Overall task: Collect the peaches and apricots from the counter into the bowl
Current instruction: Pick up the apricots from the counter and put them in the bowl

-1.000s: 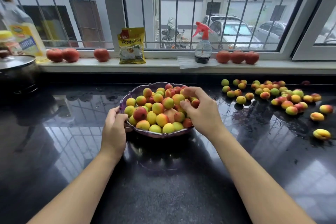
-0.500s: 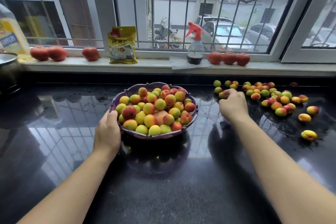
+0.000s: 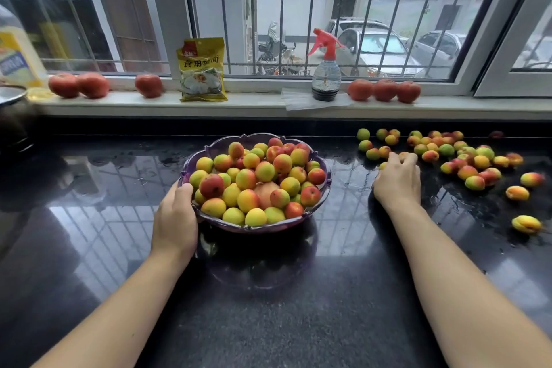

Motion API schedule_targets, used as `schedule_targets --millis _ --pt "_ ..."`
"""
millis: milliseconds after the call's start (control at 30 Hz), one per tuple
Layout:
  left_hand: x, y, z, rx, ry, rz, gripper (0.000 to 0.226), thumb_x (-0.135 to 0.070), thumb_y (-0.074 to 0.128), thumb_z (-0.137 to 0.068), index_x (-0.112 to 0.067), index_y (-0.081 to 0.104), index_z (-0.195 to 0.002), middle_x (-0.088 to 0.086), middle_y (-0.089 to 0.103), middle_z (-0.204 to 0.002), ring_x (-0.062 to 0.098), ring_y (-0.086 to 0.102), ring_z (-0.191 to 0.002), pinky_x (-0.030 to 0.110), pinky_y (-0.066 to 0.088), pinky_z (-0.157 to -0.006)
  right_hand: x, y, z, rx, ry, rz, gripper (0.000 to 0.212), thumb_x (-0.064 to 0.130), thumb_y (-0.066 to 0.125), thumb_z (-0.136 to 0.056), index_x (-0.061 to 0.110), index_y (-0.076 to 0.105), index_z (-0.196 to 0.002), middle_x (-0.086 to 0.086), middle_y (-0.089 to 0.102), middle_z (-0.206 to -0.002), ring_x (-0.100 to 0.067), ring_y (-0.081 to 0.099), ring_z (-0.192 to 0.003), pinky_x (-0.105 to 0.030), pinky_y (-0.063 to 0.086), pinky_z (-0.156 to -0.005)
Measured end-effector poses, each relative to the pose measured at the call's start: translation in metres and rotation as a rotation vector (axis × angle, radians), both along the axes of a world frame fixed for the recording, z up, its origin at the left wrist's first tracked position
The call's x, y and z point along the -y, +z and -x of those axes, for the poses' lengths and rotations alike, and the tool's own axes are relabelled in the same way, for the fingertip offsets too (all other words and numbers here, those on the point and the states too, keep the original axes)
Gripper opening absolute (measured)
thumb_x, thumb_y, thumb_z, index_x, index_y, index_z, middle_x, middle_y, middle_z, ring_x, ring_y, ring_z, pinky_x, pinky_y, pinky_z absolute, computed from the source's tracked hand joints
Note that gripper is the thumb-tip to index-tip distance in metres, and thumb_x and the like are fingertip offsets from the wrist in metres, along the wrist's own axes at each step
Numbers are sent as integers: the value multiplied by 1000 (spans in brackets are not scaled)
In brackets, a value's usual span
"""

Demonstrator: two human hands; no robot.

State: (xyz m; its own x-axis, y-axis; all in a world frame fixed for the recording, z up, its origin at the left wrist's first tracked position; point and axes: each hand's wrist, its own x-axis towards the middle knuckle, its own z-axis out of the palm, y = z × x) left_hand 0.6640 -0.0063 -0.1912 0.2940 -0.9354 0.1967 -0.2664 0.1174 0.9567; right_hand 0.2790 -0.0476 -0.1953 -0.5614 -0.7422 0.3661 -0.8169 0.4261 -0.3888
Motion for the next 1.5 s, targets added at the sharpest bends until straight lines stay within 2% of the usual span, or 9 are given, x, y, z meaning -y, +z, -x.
schedule_targets --millis 300,400,467,633,800,933,1067,1200,1500 --pt "-1 1 1 -12 17 -20 39 -48 33 -88 -24 62 -79 -10 66 -82 5 56 -82 30 39 -68 -8 14 -11 47 152 29 35 32 70 -91 10 65 -118 -18 63 -118 -38 57 -110 -42 47 -91" --pt "-1 0 -1 -9 7 -28 39 -48 35 -88 -23 65 -83 -7 69 -85 12 60 -87 37 42 -72 -22 43 -41 350 422 161 36 36 74 -89 19 65 -120 -1 69 -105 -22 65 -101 -36 53 -86" --pt "-2 0 -1 -22 -11 -29 39 -49 36 -88 -24 66 -86 -9 70 -83 12 61 -89 36 43 -73 -39 70 -68 563 678 235 35 44 77 -84 29 64 -113 10 70 -94 -7 67 -93 -23 52 -78" --pt "-5 2 -1 -35 -34 -26 38 -48 36 -88 -27 68 -89 -18 71 -82 1 62 -82 31 42 -70 -69 81 -143 337 962 193 31 46 76 -78 38 63 -105 16 66 -100 -1 62 -97 -10 47 -80" --pt "-5 0 -2 10 -26 -30 42 -51 33 -90 -27 68 -92 -10 72 -86 10 63 -89 33 44 -71 -64 65 -163 59 914 328 27 31 77 -85 23 70 -110 9 66 -109 -14 51 -110 -33 42 -97" --pt "-4 0 -1 35 -5 -26 42 -50 31 -91 -27 64 -86 -15 68 -76 3 61 -79 32 41 -66 -48 61 -131 122 673 601 7 18 65 -90 18 72 -93 13 64 -88 -14 57 -92 -27 44 -81" --pt "-3 0 -1 44 10 -23 37 -46 30 -91 -27 58 -77 -24 64 -72 -7 56 -72 33 37 -64 -26 29 -84 257 389 343 15 8 59 -92 10 71 -100 -8 68 -102 -29 61 -98 -37 48 -88" --pt "-4 2 1 65 12 -8 34 -42 30 -92 -27 54 -75 -27 63 -70 -10 55 -71 31 35 -62 -12 7 -55 390 178 91 35 9 54 -90 10 63 -125 -19 50 -132 -37 54 -116 -38 41 -99" --pt "0 -1 0 69 19 6 38 -44 29 -92 -23 60 -81 -24 64 -75 -8 56 -73 32 38 -63 30 21 -39 63 129 -246 67 43 47 -98 23 21 -157 -8 4 -167 -45 43 -134 -49 41 -102"
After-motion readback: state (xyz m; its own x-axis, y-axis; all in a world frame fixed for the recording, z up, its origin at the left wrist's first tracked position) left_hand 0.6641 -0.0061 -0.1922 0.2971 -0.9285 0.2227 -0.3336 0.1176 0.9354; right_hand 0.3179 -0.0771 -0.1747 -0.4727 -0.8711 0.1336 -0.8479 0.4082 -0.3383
